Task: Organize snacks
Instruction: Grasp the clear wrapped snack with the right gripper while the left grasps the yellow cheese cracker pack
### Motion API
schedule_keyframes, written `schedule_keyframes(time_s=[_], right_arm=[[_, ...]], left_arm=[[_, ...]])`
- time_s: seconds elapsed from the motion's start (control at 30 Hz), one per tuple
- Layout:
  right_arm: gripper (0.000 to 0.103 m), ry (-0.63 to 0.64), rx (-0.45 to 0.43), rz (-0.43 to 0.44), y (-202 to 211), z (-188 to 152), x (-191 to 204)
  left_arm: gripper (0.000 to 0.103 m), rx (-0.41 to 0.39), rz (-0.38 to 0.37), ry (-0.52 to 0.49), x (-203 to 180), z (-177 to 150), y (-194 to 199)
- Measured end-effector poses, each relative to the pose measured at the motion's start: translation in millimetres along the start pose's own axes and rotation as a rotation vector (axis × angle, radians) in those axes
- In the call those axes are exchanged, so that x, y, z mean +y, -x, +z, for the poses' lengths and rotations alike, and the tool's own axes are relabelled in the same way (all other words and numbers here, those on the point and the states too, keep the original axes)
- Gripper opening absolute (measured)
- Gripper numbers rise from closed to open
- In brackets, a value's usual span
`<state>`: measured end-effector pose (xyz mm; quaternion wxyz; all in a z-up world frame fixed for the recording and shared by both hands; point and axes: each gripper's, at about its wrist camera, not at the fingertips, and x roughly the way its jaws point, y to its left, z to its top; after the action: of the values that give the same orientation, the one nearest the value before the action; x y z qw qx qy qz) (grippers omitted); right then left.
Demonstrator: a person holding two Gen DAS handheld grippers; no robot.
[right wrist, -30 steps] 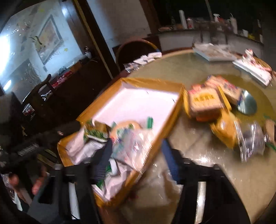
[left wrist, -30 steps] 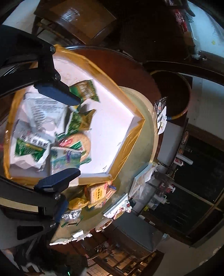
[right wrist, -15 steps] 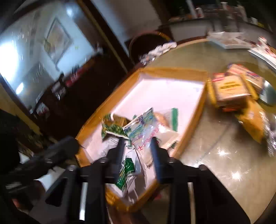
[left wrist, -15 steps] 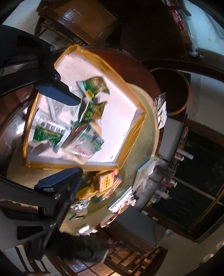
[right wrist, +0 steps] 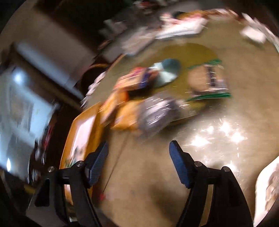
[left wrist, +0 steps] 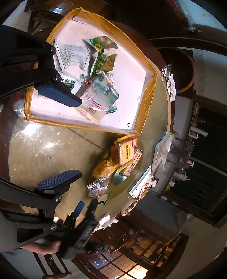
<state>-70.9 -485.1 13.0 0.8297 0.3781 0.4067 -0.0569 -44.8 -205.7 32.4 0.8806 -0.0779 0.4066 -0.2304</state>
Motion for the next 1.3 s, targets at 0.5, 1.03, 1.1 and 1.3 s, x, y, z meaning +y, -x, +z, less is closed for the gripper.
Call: schedule_keyframes(time_s=[0.5, 1.03, 1.1, 1.3], right_arm=[[0.079, -0.041, 0.045, -0.261, -73.7, 51.6, 22.2], [0.057, 0.235, 0.011, -0.162, 16.1, -61.8, -0.8], [0.056, 0.247, 0.004, -0.151, 23.3, -71.1, -2.5], [0.056, 0.244, -0.03, -0.118, 27.4, -79.4, -6.5]], left_arm=[[0.075, 0.033, -0.02, 0.036, 8.8, -8.3, -1.8], [0.075, 0.173, 0.001, -0.224, -75.5, 31.1, -86.8], [0.075, 0.216, 0.013, -0.266, -90.2, 41.1, -113.0], [0.075, 0.239, 0.113, -0.409, -127.2, 57.4, -175.7]])
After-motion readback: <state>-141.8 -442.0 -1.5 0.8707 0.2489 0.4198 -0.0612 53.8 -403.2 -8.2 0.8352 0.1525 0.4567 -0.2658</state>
